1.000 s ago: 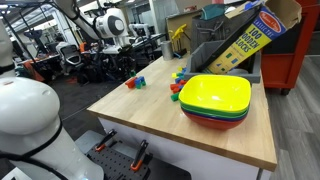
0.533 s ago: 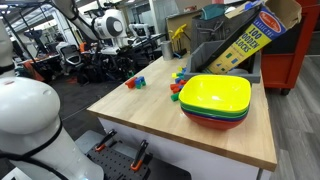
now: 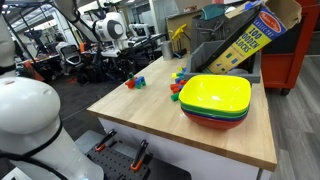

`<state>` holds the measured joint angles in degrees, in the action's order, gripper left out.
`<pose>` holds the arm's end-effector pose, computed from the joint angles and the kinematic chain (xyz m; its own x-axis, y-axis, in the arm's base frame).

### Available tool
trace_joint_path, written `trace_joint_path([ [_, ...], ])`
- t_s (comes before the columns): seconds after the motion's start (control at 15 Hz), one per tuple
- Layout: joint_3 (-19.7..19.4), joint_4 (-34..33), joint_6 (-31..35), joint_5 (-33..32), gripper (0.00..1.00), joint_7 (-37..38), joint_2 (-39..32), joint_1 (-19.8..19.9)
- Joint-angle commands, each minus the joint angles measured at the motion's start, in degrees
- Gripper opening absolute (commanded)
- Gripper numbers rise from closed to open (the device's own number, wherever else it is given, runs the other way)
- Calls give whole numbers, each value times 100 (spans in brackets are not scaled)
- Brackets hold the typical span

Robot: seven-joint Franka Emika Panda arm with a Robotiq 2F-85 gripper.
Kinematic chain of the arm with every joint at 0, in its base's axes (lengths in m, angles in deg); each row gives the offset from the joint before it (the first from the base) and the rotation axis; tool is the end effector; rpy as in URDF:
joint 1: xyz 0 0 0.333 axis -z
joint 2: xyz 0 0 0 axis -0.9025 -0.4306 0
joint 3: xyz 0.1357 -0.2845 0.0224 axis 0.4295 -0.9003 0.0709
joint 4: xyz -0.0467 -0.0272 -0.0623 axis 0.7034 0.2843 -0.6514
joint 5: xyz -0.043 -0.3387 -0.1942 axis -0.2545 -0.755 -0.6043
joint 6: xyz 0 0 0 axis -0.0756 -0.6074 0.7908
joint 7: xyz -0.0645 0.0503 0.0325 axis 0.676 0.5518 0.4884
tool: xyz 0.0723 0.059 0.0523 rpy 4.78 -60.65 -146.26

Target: Pick a green block from the stack and place it on top of the orange block on the far left of the table

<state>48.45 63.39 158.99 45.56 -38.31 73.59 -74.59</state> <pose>0.5379 0.1726 0.3072 0.9862 -0.1483 -0.0735 -0.1518 -0.9874 -0.0450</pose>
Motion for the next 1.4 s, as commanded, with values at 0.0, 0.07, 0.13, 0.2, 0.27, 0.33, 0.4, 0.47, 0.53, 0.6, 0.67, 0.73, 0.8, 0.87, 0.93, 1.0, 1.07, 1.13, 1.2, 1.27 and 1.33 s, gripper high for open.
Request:
trace_joint_path([
  [0.0,-46,83,175,25,8,-79,-13,-29],
  [0.07,-44,79,175,32,8,-87,-19,-29],
  [0.13,-44,76,184,36,8,-94,-19,-28],
  [0.2,-43,80,183,39,8,-103,-12,-26],
  [0.27,-45,86,166,26,31,-97,4,-29],
  [0.33,-38,97,142,40,58,-139,21,-22],
  [0.4,-41,98,142,28,58,-151,22,-22],
  [0.47,-39,101,118,33,65,-172,33,-17],
  [0.53,-39,105,112,36,72,-186,40,-14],
  [0.6,-39,106,104,38,79,-203,50,-10],
  [0.67,-40,111,97,30,87,-211,74,-10],
  [0.73,-40,113,94,27,94,-215,92,-10],
  [0.8,-42,114,81,23,99,-212,135,-8],
  [0.87,-48,108,61,16,100,-199,182,-5],
  [0.93,-52,99,37,20,100,-197,223,1],
  [1.0,-57,85,-2,35,100,-193,279,14],
  [1.07,-65,67,-37,54,100,-182,321,28],
  [1.13,-77,61,-55,59,100,-171,373,44],
  [1.2,-94,47,-93,72,100,-170,434,67],
  [1.27,-116,44,-110,62,100,-157,484,84],
  [1.33,-147,34,-141,67,100,-149,546,112],
])
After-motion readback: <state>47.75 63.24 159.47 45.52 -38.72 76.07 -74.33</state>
